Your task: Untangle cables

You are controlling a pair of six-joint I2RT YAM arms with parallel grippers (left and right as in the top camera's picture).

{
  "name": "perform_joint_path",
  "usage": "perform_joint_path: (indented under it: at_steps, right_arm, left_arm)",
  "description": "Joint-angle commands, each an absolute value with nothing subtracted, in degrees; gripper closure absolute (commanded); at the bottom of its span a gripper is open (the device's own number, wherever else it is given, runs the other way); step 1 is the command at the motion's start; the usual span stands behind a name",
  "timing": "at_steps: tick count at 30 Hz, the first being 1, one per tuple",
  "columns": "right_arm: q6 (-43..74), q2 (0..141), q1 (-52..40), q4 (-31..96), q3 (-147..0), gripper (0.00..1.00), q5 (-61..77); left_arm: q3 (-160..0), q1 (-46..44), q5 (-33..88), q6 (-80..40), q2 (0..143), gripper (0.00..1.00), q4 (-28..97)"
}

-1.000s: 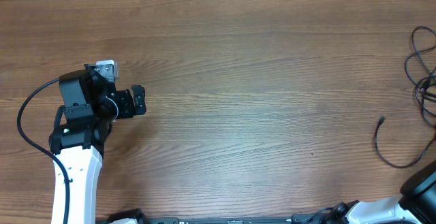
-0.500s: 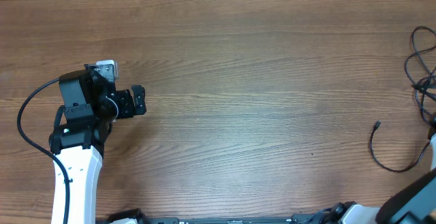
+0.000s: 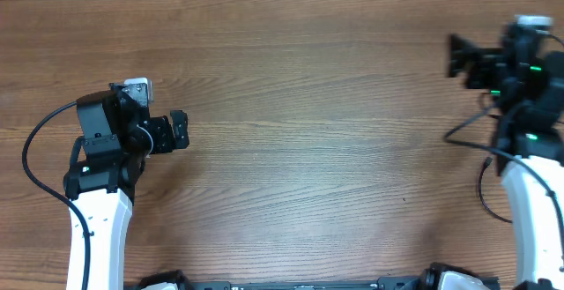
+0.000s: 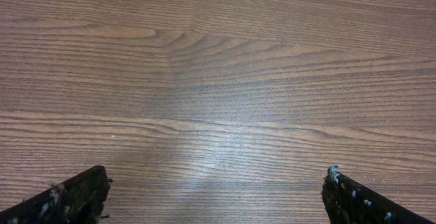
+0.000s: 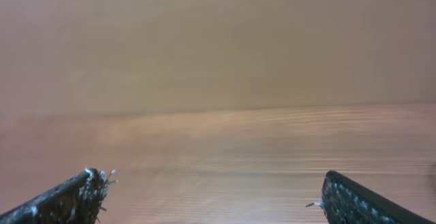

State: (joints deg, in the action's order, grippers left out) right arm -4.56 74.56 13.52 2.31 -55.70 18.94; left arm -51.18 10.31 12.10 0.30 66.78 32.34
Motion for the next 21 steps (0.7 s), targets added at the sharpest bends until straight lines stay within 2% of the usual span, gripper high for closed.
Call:
perform_joint_path:
  at_steps: [1, 5, 13, 21]
  right_arm:
    - [-9.5, 72.7, 7.0, 4.4, -57.8, 0.0, 13.7]
    - [-7.5, 71.1, 1.7, 5.7, -57.3, 0.0, 13.9]
    - [-7.6, 66.9, -2.6, 2.5, -56.7, 0.0, 17.2]
    - [-7.6, 52.0, -4.5, 0.6, -51.9, 0.0, 17.4]
  left_arm:
    - [-50.9, 10.1, 11.9, -0.2, 67.1, 0.0, 32.4]
    - [-50.9, 10.1, 11.9, -0.2, 67.1, 0.01, 32.4]
    - [-50.9, 10.1, 11.9, -0.2, 67.1, 0.0, 32.4]
    - [-50.9, 10.1, 11.9, -0.2, 67.1, 0.0, 32.4]
